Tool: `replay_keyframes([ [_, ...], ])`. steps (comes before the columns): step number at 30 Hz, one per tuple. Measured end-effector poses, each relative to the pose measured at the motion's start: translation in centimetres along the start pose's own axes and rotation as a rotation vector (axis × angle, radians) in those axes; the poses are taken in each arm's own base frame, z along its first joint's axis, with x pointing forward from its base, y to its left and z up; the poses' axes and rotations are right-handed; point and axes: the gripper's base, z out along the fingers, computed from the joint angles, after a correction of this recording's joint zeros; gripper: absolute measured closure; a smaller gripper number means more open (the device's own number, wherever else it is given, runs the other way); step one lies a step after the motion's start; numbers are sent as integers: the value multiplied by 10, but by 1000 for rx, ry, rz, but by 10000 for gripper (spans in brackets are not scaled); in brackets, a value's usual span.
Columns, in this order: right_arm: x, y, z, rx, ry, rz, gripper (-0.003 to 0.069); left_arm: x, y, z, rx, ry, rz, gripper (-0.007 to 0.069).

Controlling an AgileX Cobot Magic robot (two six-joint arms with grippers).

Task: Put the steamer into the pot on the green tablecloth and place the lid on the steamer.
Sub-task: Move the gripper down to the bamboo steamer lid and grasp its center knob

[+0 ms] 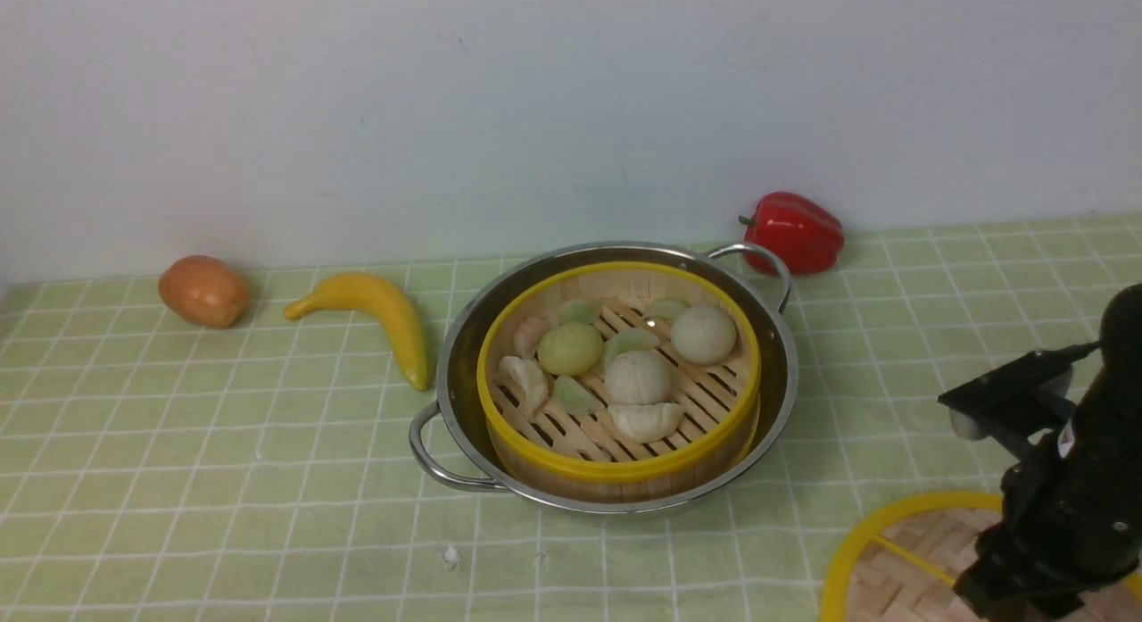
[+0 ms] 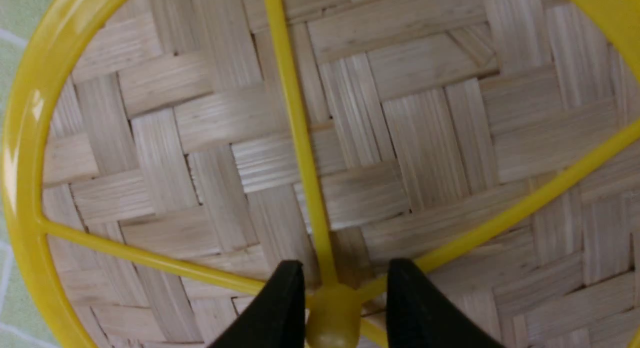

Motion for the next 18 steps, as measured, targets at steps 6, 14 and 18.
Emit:
replay_keyframes([
  [6,0,0,4,-3,38,28,416,0,0,0,0,-1,0,382],
  [14,1,0,1,2,53,102,512,0,0,0,0,-2,0,382],
  [18,4,0,-7,21,26,101,512,0,0,0,0,-2,0,382],
])
